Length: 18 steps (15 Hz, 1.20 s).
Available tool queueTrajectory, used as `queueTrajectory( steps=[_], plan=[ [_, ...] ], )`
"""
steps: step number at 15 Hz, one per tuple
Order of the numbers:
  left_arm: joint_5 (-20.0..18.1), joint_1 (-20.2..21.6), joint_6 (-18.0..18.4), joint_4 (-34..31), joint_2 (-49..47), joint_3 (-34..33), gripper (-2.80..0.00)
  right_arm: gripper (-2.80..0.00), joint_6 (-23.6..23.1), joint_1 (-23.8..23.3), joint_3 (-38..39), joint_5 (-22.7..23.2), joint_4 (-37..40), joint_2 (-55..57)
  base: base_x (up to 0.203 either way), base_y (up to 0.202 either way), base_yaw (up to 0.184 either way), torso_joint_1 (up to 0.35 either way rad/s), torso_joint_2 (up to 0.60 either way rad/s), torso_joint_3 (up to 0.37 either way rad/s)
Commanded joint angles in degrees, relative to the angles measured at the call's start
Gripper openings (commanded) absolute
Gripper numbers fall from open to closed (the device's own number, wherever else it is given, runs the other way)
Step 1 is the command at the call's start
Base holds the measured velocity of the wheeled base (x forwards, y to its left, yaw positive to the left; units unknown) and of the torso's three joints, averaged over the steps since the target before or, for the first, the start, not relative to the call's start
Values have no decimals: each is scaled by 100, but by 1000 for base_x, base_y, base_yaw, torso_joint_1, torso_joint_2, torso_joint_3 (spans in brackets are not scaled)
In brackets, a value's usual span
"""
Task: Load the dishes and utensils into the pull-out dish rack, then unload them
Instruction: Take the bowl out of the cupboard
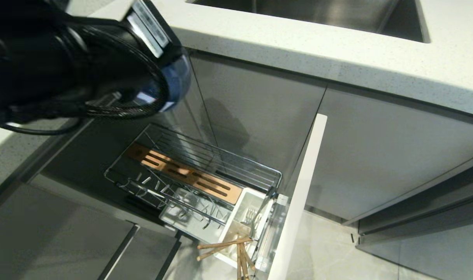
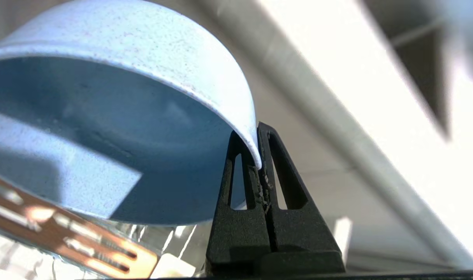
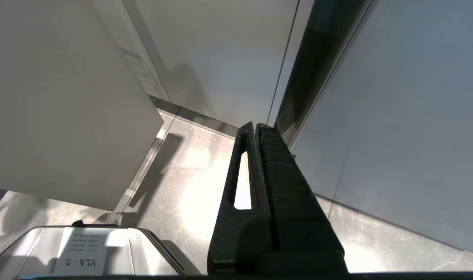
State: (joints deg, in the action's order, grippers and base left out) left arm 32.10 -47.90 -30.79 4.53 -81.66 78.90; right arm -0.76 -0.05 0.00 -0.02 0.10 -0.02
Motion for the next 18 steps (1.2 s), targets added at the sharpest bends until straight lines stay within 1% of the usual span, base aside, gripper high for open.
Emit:
queueTrajectory(
  steps=[1, 3, 4, 6, 8, 12, 14, 16, 18],
  plan=[
    [36, -8, 102, -13, 695, 51, -280, -280, -3, 5, 0, 1, -1, 2, 0, 0, 0, 0, 0, 0],
    [54, 27, 302, -40, 1085, 164, -280, -280, -3, 3, 0, -1, -1, 2, 0, 0, 0, 0, 0, 0],
    [57, 120, 386, -49, 1214, 226, -280, -280, -3, -2, 0, 0, -1, 2, 0, 0, 0, 0, 0, 0],
    [37, 539, 612, -10, 1371, 271, -280, -280, -3, 1, 0, 2, -1, 2, 0, 0, 0, 0, 0, 0],
    [-19, 1099, 859, 4, 1476, 321, -280, -280, -3, 5, 0, -6, -1, 2, 0, 0, 0, 0, 0, 0],
    [-242, 2388, 1481, -16, 1712, 418, -280, -280, -3, 4, 0, -4, -1, 2, 0, 0, 0, 0, 0, 0],
    [-338, 3104, 1847, -51, 1838, 440, -280, -280, -3, 2, 0, 1, -1, 2, 0, 0, 0, 0, 0, 0],
    [-559, 3909, 2164, -247, 1995, 451, -280, -280, -3, -2, 0, 2, -2, 2, 0, 0, 0, 0, 0, 0],
    [-891, 4601, 2367, -622, 2163, 486, -280, -280, -3, -4, 0, -6, -1, 2, 0, 0, 0, 0, 0, 0]
  ],
)
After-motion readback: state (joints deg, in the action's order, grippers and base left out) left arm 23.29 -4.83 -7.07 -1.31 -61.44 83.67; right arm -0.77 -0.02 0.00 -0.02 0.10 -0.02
